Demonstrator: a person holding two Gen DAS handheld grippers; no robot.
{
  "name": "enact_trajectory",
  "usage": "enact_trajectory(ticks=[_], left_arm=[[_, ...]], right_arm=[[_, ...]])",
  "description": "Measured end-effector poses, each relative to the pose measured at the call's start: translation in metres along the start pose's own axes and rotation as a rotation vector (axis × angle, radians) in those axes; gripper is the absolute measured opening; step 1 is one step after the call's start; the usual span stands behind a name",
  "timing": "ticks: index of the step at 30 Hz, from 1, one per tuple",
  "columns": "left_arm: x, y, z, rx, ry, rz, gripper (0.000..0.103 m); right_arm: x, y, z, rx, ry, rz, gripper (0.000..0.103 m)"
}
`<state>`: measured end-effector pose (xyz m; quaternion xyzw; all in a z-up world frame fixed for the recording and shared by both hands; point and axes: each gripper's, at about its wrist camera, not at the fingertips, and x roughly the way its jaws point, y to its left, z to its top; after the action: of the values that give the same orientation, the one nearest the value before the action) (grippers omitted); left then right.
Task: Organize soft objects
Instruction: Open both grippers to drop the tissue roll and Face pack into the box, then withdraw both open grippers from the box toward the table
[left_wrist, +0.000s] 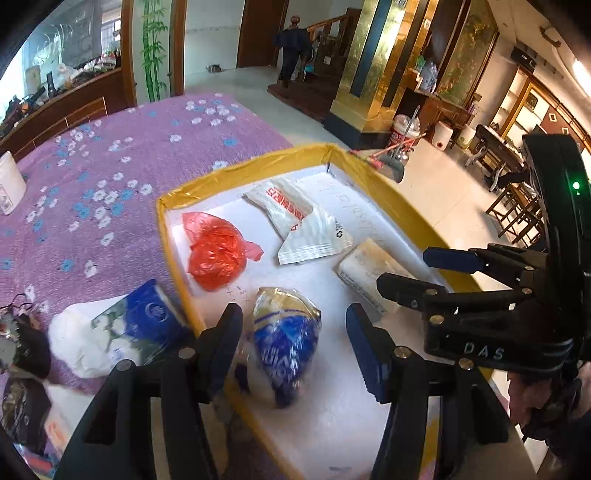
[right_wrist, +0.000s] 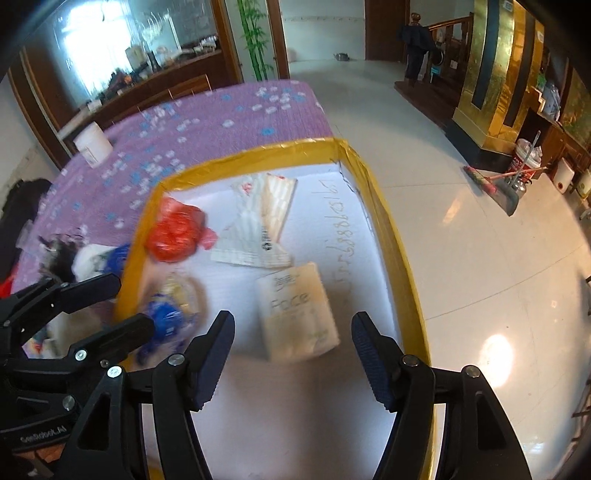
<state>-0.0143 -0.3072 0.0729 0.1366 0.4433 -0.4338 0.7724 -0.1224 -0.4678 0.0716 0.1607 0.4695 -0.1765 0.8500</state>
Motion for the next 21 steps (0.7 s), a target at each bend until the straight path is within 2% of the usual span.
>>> enact_trajectory(ticks=[7,13,18,21], left_arm=[[-0.048,0.008,-0.021,0.009,-0.053,0.021,0.057],[-0.089,0.023,-0.044,0.017,-0.088,0.053,0.058],[-0.116,0.056,-0.075,-0.039,-0.091,0.091,0.060],[-0.132,0.087,-0.096,-0.112,-0.089,0.127,0.061]], right_arm=[[-0.019,0.036,-0.014,0.000,-0.026,0.096,0.070],[-0.023,0.084,-0.015,-0.072,-0.023,0.154,0.070],[-0.018,0.130,-0.018,-0.148,-0.001,0.212,0.070],[-0.016,0.158,-0.023,-0.195,0.015,0.248,0.070]])
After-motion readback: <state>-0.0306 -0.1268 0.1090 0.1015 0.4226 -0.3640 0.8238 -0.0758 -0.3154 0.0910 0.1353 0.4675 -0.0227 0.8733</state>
